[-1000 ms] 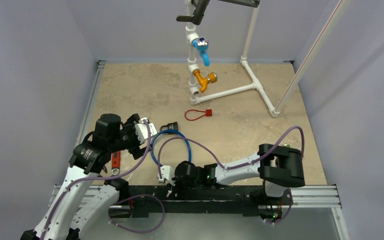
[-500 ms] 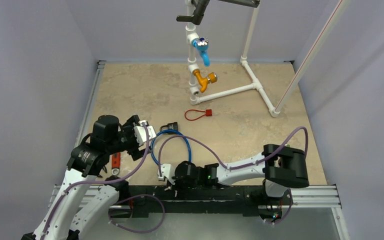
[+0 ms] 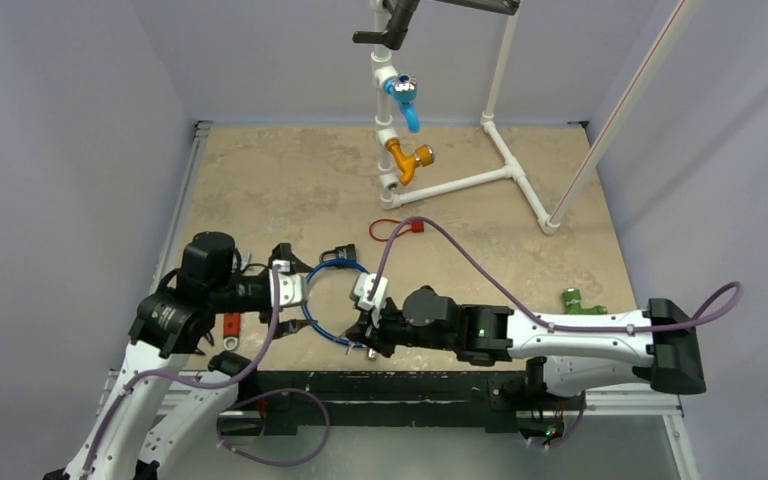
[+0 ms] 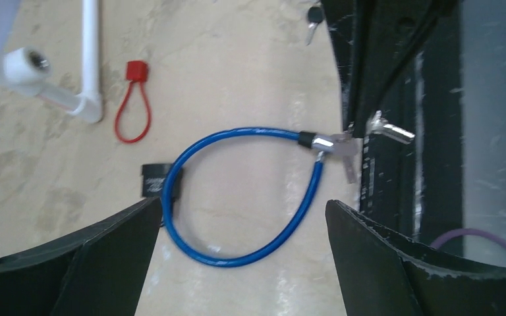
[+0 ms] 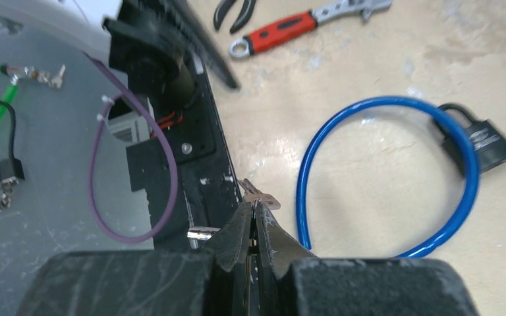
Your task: Unlock with the key
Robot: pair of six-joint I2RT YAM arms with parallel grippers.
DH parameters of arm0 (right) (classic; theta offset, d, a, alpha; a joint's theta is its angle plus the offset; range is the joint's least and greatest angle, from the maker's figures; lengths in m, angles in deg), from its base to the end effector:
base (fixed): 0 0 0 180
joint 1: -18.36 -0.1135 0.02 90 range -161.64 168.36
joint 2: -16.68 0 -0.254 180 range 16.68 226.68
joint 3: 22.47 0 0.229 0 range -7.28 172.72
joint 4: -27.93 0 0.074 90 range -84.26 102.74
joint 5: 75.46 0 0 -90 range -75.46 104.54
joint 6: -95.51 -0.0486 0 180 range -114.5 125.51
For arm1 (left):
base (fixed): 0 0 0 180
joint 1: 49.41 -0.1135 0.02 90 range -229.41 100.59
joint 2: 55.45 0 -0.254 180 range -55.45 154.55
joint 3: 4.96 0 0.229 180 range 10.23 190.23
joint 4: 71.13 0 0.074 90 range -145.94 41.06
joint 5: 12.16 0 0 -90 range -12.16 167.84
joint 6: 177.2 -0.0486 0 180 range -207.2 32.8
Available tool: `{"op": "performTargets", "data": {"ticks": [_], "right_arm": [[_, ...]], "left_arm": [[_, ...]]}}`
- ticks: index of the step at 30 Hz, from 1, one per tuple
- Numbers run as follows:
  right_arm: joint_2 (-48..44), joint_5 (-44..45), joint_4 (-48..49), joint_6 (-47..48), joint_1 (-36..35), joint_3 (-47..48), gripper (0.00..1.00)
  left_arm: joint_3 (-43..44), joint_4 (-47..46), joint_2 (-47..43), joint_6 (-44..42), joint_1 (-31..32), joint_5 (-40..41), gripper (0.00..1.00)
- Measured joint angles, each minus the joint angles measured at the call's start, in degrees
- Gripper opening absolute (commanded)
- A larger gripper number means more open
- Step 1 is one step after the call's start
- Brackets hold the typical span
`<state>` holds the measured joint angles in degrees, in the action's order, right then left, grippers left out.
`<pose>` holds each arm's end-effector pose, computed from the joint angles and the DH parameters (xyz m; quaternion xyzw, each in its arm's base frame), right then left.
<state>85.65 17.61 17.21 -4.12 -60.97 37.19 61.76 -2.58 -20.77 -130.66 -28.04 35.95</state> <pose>0.0525 0.2648 0.2716 -0.4554 0.6809 0.3859 0.4243 0.0755 -0.0644 0.3140 0.5829 0.6178 -0.2328 0.4737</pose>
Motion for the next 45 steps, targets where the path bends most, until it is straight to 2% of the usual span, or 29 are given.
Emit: {"op": "performTargets", "data": {"ticks": [8,15,25,31,35,39,45], "right_arm": [[-6.54,4.35,-8.39,1.84,0.0,9.07,0.0],[-7.23,6.4,-12.66,5.77,0.0,14.49,0.0],[-5.86,6.38,-16.92,11.93,-0.02,19.61,0.0],[-4.81,6.08,-17.27,14.86,-0.44,21.97,0.0],[-4.5,5.9,-17.75,17.25,-0.9,22.36,0.0],[-4.44,6.27,-19.58,19.85,-1.09,22.58,0.0],[-3.91,7.17,-22.23,22.73,-1.81,23.56,0.0]], "left_arm": [[4.2,2.01,11.43,9.73,0.0,-18.32,1.0],[4.17,0.31,12.74,18.12,0.0,-29.49,0.99],[3.85,-4.02,13.2,26.53,0.0,-37.73,0.93],[1.53,-11.78,13.22,34.64,0.0,-39.41,0.87],[1.05,-14.75,13.27,38.58,0.0,-40.61,0.76],[1.05,-16.35,13.18,41.0,0.0,-41.68,0.57],[1.03,-17.2,12.98,41.99,0.0,-41.92,0.47]]}}
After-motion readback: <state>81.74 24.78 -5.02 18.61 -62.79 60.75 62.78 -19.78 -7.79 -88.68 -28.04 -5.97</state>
